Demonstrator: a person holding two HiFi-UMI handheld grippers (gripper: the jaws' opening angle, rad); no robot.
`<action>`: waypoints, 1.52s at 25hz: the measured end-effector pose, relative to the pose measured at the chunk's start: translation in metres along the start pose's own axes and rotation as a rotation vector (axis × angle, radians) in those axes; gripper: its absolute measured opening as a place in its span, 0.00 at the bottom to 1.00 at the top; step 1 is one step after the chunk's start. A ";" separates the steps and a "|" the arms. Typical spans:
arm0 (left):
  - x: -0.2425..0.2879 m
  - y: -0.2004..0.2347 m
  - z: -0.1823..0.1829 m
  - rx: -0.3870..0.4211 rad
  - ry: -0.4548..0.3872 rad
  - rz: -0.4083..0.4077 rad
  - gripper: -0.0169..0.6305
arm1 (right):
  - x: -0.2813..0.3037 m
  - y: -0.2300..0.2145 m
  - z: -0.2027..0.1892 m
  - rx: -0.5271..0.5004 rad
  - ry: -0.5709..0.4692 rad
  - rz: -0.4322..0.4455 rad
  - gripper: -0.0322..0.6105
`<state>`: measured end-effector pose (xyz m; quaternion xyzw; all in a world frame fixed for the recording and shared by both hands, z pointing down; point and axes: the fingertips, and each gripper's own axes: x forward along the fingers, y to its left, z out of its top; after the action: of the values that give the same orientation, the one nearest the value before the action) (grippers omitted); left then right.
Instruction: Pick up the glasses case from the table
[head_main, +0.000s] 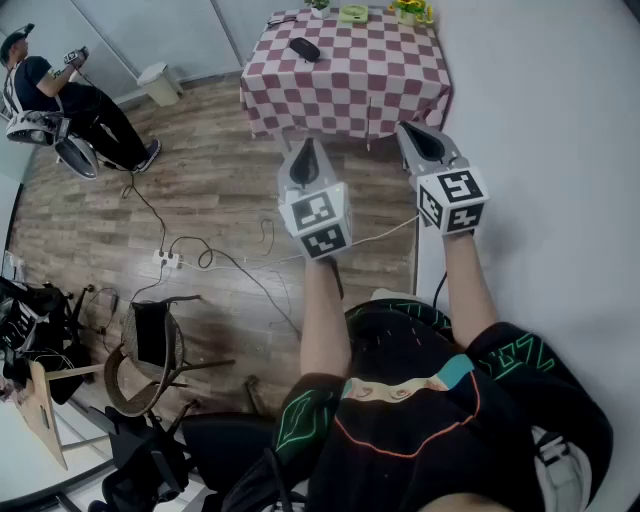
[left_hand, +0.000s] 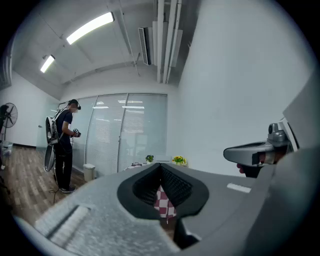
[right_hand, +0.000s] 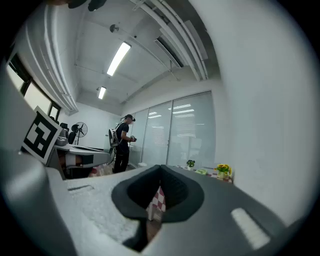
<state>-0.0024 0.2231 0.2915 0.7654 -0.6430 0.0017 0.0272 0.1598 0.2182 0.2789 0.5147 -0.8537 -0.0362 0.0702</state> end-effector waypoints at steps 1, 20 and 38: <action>0.001 -0.002 0.000 0.003 0.000 -0.007 0.04 | 0.000 -0.001 0.000 0.000 0.000 -0.005 0.05; 0.044 -0.008 -0.050 -0.128 0.107 -0.050 0.04 | 0.014 -0.031 -0.045 0.165 0.058 -0.017 0.06; 0.220 -0.003 -0.034 -0.159 0.150 -0.040 0.04 | 0.170 -0.132 -0.061 0.336 0.039 0.052 0.06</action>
<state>0.0401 0.0085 0.3336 0.7713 -0.6217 0.0074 0.1360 0.2067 0.0065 0.3360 0.4976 -0.8592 0.1191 0.0007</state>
